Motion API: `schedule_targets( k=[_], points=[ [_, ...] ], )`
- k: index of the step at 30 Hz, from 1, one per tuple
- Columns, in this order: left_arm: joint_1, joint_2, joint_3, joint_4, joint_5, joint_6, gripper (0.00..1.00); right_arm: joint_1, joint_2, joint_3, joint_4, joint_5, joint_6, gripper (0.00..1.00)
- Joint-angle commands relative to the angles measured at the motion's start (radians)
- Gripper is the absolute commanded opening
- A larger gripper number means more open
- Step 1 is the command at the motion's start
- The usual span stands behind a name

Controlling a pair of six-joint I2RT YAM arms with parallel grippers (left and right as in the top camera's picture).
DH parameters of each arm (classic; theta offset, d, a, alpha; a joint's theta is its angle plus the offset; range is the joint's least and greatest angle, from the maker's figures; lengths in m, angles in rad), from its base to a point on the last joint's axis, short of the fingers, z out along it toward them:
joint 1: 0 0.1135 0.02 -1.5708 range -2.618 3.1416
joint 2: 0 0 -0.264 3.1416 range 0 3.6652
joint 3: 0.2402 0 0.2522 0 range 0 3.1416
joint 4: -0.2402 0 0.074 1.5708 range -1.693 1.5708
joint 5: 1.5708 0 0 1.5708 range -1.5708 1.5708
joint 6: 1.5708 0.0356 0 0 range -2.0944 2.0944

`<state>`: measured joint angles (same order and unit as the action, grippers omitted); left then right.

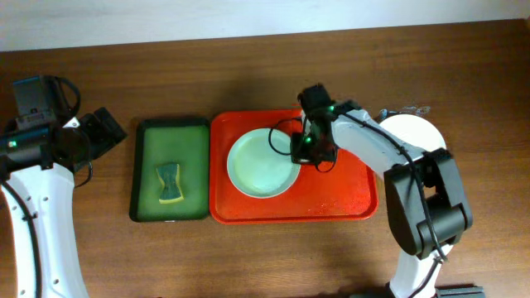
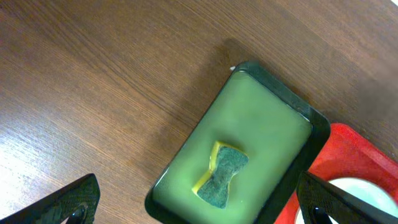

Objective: Clean dirty plates on tray and stack at the side
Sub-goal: 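Lift the pale green plate with the right gripper and tilt it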

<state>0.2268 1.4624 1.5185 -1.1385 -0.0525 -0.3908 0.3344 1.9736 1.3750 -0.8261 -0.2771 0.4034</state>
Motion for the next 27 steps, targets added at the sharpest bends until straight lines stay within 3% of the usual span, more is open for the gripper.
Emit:
schedule_targets(
  k=[1, 4, 7, 12, 16, 21, 23, 27],
  points=[
    [0.002, -0.017, 0.006, -0.001, 0.004, -0.017, 0.99, -0.006, -0.04, 0.183, -0.126, -0.002, -0.002, 0.04],
    [0.002, -0.017, 0.006, -0.001, 0.004, -0.017, 0.99, 0.031, -0.039, 0.272, -0.134, 0.01, 0.053, 0.04],
    [0.002, -0.017, 0.006, -0.001, 0.004, -0.017, 0.99, 0.166, -0.035, 0.27, 0.048, 0.202, 0.138, 0.04],
    [0.002, -0.017, 0.006, -0.001, 0.004, -0.017, 0.99, 0.502, -0.035, 0.27, 0.208, 0.824, 0.079, 0.04],
    [0.002, -0.017, 0.006, -0.001, 0.004, -0.017, 0.99, 0.68, -0.035, 0.271, 0.545, 1.312, -0.528, 0.04],
    [0.002, -0.017, 0.006, -0.001, 0.004, -0.017, 0.99, 0.76, -0.035, 0.271, 0.954, 1.415, -1.083, 0.04],
    [0.002, -0.017, 0.006, -0.001, 0.004, -0.017, 0.99, 0.772, -0.035, 0.271, 1.067, 1.415, -1.236, 0.04],
    [0.002, -0.017, 0.006, -0.001, 0.004, -0.017, 0.99, 0.772, -0.035, 0.271, 1.104, 1.415, -1.256, 0.04]
  ],
)
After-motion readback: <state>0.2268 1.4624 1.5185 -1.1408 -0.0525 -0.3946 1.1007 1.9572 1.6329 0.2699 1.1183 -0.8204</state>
